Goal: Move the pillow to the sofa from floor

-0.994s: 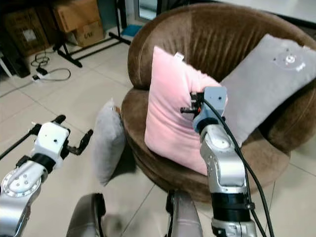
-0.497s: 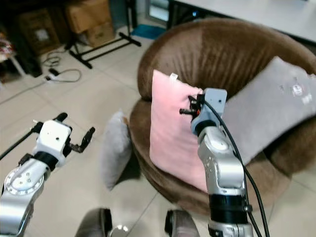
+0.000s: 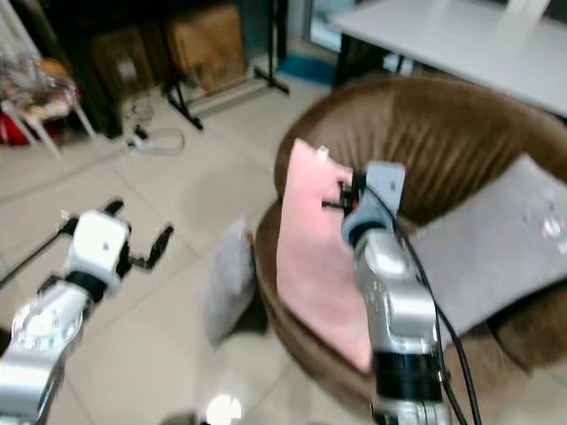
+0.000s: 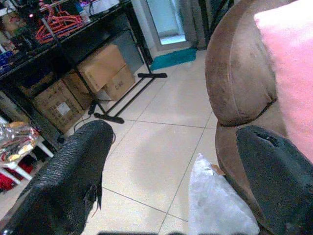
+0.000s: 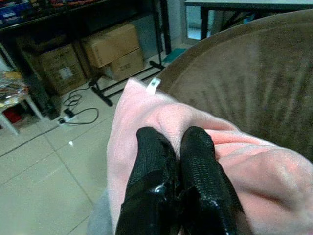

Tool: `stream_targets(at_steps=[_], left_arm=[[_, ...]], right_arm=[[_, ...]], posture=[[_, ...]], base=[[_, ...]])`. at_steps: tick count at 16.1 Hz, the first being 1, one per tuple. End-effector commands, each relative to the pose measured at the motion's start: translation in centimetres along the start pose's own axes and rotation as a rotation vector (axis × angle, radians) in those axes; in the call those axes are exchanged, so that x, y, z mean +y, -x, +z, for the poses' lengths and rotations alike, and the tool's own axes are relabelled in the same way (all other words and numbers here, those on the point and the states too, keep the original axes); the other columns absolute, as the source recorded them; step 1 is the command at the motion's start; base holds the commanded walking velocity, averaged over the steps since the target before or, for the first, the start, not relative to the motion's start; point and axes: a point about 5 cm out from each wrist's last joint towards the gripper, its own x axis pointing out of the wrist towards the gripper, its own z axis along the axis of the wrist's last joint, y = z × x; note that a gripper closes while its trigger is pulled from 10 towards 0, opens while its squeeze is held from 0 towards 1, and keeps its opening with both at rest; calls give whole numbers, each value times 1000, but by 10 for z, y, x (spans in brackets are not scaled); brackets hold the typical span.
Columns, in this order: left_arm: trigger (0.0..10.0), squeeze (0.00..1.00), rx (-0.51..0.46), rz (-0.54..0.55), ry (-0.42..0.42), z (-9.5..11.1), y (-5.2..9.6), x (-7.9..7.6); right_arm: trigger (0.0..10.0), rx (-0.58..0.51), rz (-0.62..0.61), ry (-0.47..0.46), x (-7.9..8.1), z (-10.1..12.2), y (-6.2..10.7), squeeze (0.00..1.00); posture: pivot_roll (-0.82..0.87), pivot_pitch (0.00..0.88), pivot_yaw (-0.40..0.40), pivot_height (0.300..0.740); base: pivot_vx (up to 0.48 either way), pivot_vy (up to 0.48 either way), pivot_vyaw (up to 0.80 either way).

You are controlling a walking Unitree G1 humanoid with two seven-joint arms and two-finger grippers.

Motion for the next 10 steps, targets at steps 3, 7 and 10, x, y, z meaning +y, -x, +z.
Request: stream_targets(at_steps=[3,7,10], left_arm=[[10000,0,-18,0,18,4,-1,3],[10000,0,-20,3,21,4,0,4],[10000,0,-21,0,20,4,1,4]], right_arm=[[10000,-22,38,-18,8,6,-1,0],[10000,-14,46,-24,11,4,-1,0],[10000,-14,53,-21,12,3,-1,0]], posture=[[-80,0,-21,740],[-74,0,-24,740],[-74,0,-24,740]], base=[[0,0,-398],[0,0,-788],[0,0,-796]])
